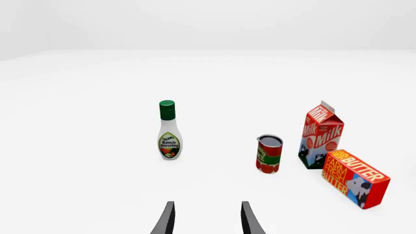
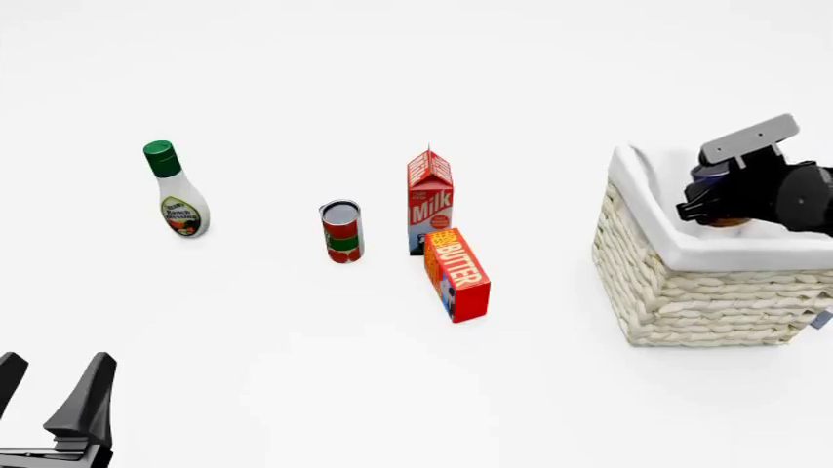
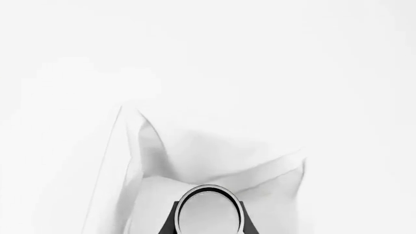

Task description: Pick the alphabet soup and place it in the basket.

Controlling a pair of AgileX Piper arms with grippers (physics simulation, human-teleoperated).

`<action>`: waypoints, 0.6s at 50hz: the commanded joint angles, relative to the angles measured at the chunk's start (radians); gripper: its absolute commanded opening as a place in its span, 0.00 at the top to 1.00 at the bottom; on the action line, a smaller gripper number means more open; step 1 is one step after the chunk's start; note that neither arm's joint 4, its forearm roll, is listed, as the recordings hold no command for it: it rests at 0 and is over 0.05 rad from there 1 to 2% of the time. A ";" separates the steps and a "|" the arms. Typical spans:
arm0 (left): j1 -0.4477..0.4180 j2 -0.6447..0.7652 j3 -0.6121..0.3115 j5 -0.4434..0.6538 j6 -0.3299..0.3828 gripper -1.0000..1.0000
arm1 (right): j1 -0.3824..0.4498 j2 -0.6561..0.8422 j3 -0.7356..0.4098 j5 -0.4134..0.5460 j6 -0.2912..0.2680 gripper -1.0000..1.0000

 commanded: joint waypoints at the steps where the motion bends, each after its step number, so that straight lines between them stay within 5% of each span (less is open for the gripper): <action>1: 0.000 0.000 0.000 0.000 0.000 0.00 | -0.002 0.013 -0.005 -0.014 0.021 1.00; 30: 0.000 0.000 0.000 0.000 0.000 0.00 | -0.001 0.062 -0.017 -0.033 0.029 1.00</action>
